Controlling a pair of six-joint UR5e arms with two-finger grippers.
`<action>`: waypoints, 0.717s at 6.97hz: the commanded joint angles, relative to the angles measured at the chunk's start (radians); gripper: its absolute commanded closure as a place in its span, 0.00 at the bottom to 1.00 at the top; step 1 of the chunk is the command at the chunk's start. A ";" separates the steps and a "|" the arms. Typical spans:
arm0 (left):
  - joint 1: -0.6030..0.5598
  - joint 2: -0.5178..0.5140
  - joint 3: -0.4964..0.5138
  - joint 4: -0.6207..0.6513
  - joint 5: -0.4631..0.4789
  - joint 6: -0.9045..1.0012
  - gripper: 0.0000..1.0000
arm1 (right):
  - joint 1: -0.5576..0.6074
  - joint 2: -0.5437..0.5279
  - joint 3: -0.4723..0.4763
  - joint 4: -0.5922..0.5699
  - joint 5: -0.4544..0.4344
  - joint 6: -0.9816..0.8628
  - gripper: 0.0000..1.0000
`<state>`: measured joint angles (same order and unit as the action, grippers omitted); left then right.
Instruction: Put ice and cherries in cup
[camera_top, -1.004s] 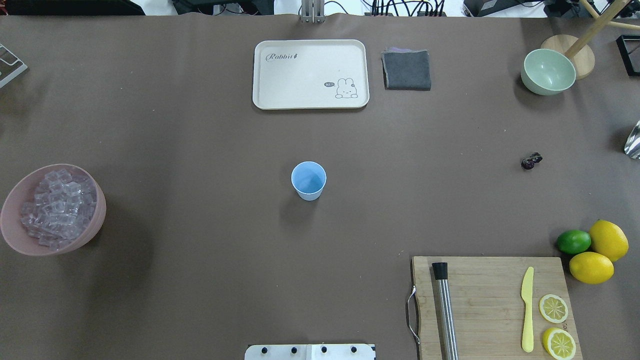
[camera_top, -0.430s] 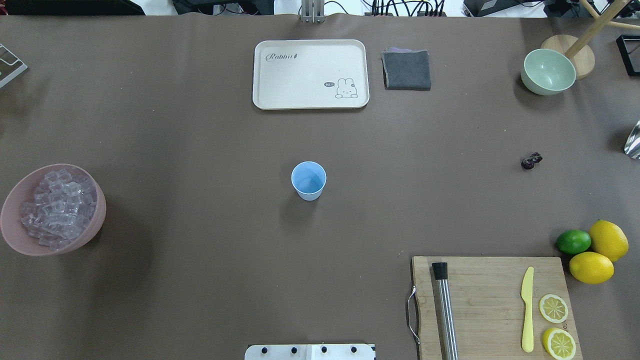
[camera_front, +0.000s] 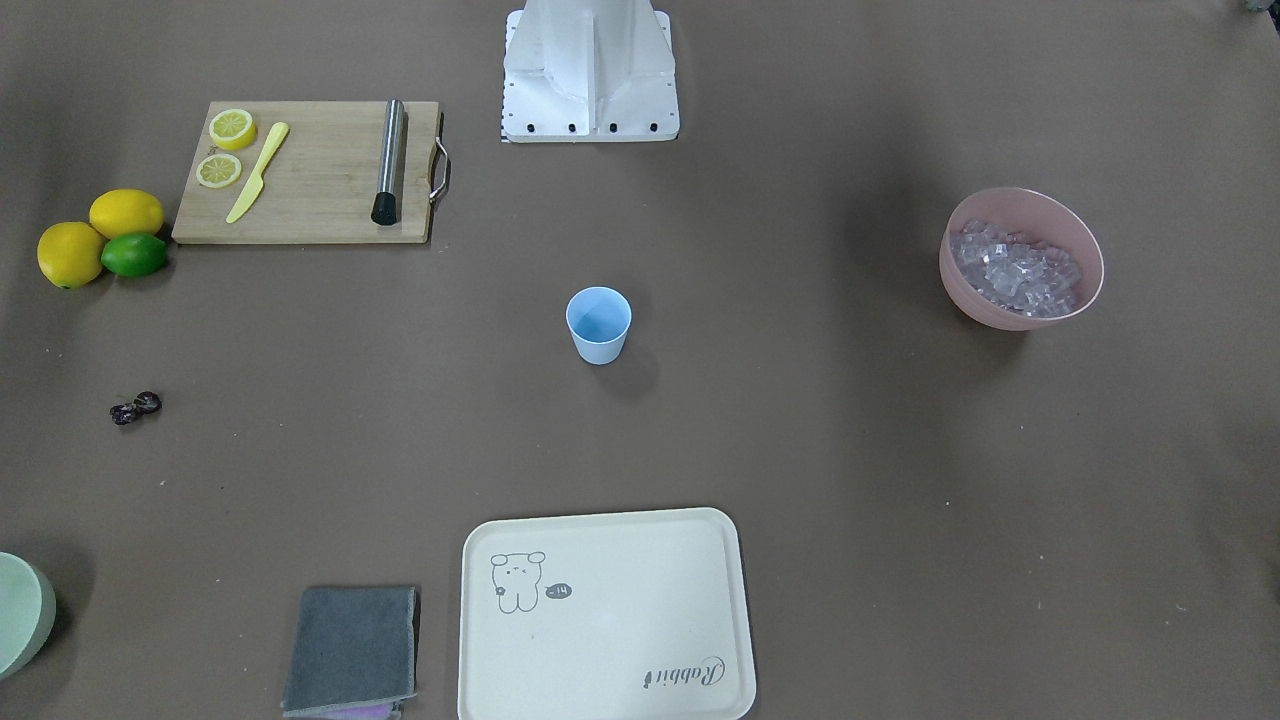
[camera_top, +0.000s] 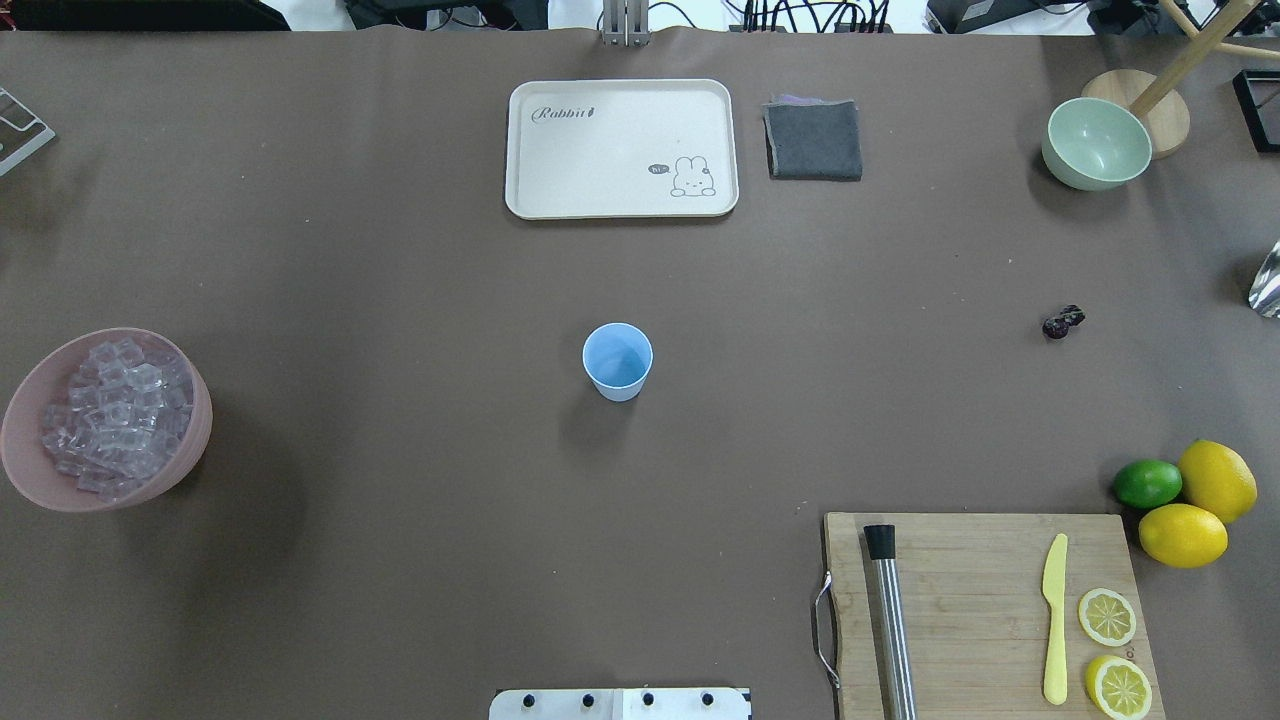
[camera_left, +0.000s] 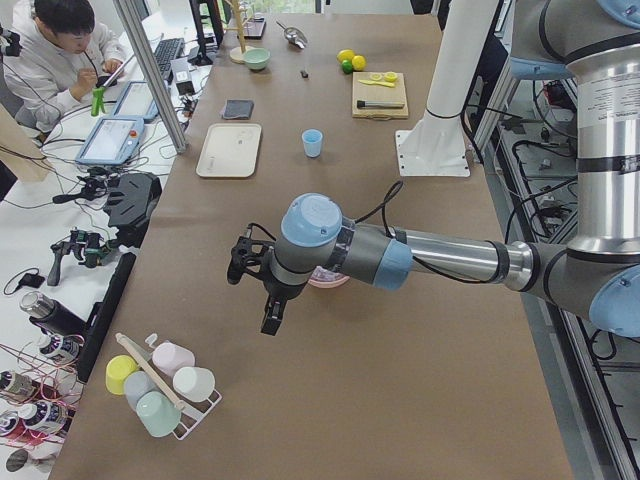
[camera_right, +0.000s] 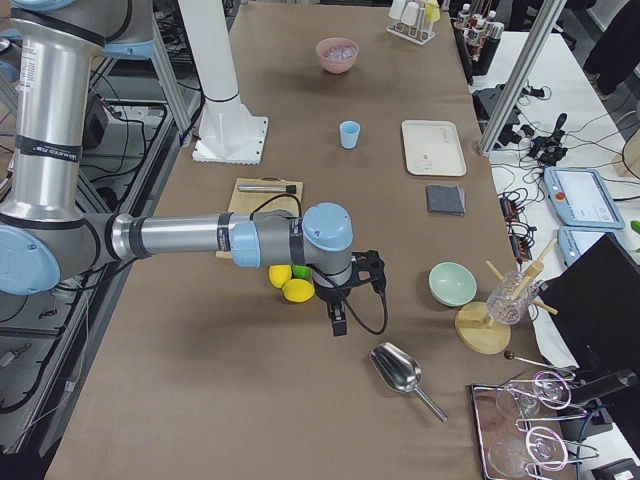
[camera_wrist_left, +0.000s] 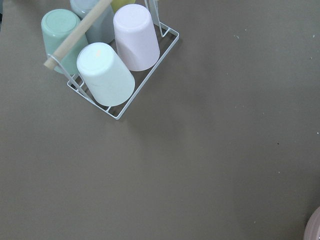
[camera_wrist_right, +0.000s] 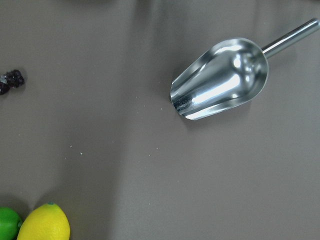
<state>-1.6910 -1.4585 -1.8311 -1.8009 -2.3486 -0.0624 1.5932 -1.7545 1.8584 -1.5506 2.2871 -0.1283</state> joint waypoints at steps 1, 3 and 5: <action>-0.002 -0.043 0.027 -0.043 0.006 0.003 0.01 | 0.052 -0.003 -0.001 0.003 0.005 -0.005 0.00; -0.002 -0.013 0.009 -0.214 -0.003 -0.005 0.01 | 0.060 0.000 0.016 0.001 0.023 0.012 0.00; 0.105 -0.069 -0.013 -0.293 -0.078 -0.115 0.01 | 0.059 0.007 0.028 0.004 0.026 0.085 0.00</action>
<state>-1.6638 -1.4871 -1.8269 -2.0527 -2.3937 -0.1151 1.6523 -1.7521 1.8767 -1.5479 2.3114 -0.0874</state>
